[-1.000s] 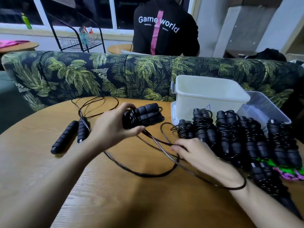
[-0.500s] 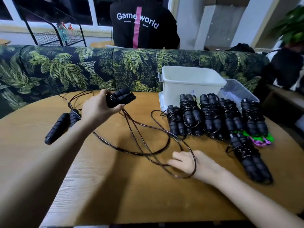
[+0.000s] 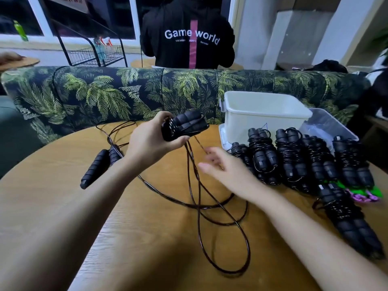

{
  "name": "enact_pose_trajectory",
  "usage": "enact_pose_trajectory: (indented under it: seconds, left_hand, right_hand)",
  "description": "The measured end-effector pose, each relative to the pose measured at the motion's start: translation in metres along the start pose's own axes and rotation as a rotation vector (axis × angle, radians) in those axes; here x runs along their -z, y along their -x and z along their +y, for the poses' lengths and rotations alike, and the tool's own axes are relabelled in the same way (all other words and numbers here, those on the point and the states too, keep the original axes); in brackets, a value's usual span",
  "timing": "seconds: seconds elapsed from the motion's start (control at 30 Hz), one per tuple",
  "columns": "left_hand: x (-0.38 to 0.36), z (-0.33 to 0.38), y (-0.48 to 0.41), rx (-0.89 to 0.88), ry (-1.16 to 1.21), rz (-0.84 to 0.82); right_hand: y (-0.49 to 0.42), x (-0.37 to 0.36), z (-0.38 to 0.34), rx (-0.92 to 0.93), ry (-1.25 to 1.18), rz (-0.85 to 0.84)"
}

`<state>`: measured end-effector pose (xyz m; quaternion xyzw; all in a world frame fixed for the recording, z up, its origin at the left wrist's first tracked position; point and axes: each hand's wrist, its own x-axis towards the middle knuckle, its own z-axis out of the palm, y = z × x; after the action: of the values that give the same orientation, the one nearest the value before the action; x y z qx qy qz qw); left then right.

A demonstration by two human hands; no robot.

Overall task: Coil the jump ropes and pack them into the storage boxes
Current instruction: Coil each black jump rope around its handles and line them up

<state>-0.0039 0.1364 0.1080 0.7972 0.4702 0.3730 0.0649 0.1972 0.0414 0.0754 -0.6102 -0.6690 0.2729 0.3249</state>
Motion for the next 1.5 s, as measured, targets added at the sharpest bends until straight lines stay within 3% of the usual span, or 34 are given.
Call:
enact_pose_trajectory:
  seconds: [0.1,0.2,0.3,0.47,0.63,0.8,0.93,1.03,1.17,1.3,1.43,1.5]
  left_hand:
    - [0.010,0.009,-0.004,-0.002,-0.002,0.044]
    - [0.023,0.008,-0.007,0.005,-0.005,0.079]
    - [0.028,0.010,-0.004,-0.012,-0.052,0.058]
    - [0.028,0.024,-0.001,-0.074,-0.043,0.038]
    - [0.044,0.028,-0.014,-0.056,-0.090,0.094]
    - [0.050,0.018,-0.015,-0.018,-0.173,0.067]
    - [0.056,0.009,-0.011,0.019,-0.185,0.093]
    - [0.074,0.004,-0.013,0.049,-0.142,0.137]
    - [0.103,0.014,-0.023,0.024,-0.051,0.235]
    - [0.125,0.030,-0.037,-0.011,-0.040,0.345]
    - [0.105,0.037,-0.033,-0.033,-0.147,0.190]
    - [0.084,0.038,-0.023,-0.037,-0.158,0.121]
  right_hand:
    - [-0.013,-0.023,-0.003,-0.068,-0.049,-0.116]
    - [-0.009,-0.015,0.007,-0.068,-0.438,-0.127]
    - [-0.005,0.008,0.021,-0.067,-0.616,-0.107]
    - [-0.015,0.033,0.021,-0.126,-0.452,-0.080]
    - [-0.024,0.064,0.001,-0.006,-0.451,-0.170]
    - [-0.023,0.050,-0.002,0.047,-0.352,-0.007]
    - [-0.034,0.066,0.013,-0.122,-0.335,0.309]
    - [-0.039,0.088,0.032,-0.136,-0.301,0.530]
    - [-0.039,0.113,0.038,-0.139,-0.261,0.673]
    - [-0.037,0.111,0.042,-0.187,-0.088,0.553]
    - [-0.026,0.073,0.051,-0.191,0.179,0.217]
    - [-0.021,0.055,0.054,-0.170,0.301,0.140]
